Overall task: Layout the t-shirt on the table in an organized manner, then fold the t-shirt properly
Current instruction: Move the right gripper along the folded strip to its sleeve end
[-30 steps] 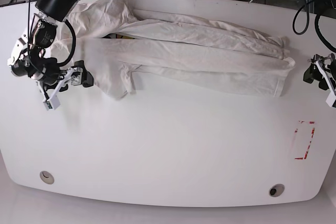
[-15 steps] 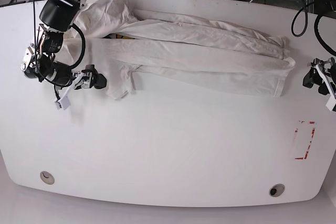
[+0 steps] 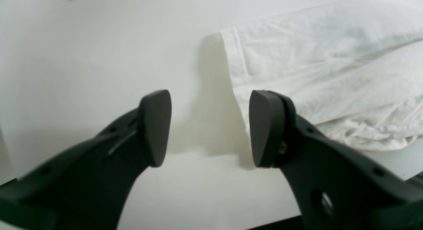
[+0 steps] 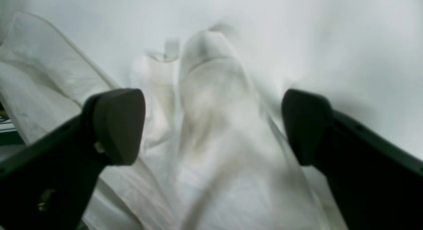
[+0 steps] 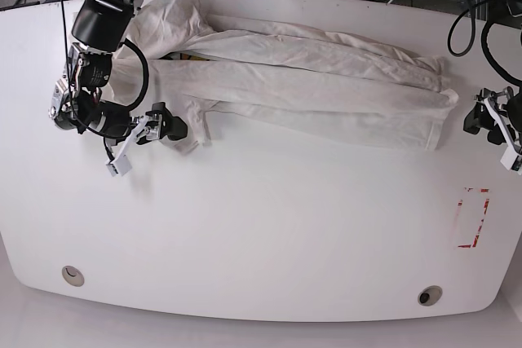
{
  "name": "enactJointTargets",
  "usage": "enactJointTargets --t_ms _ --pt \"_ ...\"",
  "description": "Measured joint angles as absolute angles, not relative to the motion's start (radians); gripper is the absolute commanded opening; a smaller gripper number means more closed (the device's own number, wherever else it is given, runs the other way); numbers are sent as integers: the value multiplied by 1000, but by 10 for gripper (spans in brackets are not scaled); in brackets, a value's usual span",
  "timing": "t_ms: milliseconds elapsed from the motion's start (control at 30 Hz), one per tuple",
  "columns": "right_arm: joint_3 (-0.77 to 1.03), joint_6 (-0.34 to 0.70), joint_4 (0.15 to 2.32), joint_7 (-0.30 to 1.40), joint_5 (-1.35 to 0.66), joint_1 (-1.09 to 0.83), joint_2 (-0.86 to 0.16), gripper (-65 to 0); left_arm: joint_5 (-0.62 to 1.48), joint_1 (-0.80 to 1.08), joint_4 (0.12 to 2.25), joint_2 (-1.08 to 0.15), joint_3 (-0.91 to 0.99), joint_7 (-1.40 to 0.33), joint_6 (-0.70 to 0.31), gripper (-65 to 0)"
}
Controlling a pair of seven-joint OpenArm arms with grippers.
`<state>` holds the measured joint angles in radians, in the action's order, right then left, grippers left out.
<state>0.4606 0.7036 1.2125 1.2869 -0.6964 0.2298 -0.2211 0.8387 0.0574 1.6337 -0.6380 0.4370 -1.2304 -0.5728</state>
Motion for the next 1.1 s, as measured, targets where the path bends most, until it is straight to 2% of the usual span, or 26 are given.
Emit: enactJointTargets --t_ms 67,267,333,367,600,833,1100 --pt "461 704 1213 1287 -697 230 -218 -144 836 56 1634 -641 437 -1230 -572 -297" --pt "460 700 1209 1308 -684 225 -218 -495 836 56 1634 -640 437 -1230 -572 -297" --pt "458 696 1208 1319 -671 223 -216 -590 836 55 1634 -640 437 -1230 -573 -297" --pt "458 698 1208 1318 -670 221 -216 -607 836 55 1634 -640 437 -1230 -572 -297" --pt "456 696 1205 1333 -688 218 -214 -602 835 55 1634 -640 437 -1230 -572 -297" --pt "410 697 1205 1405 -924 215 -233 -602 836 55 1634 -640 435 -1227 -573 -297" --pt "234 697 1224 1410 -1256 157 -311 -602 833 56 1631 -609 433 -1230 -573 -297"
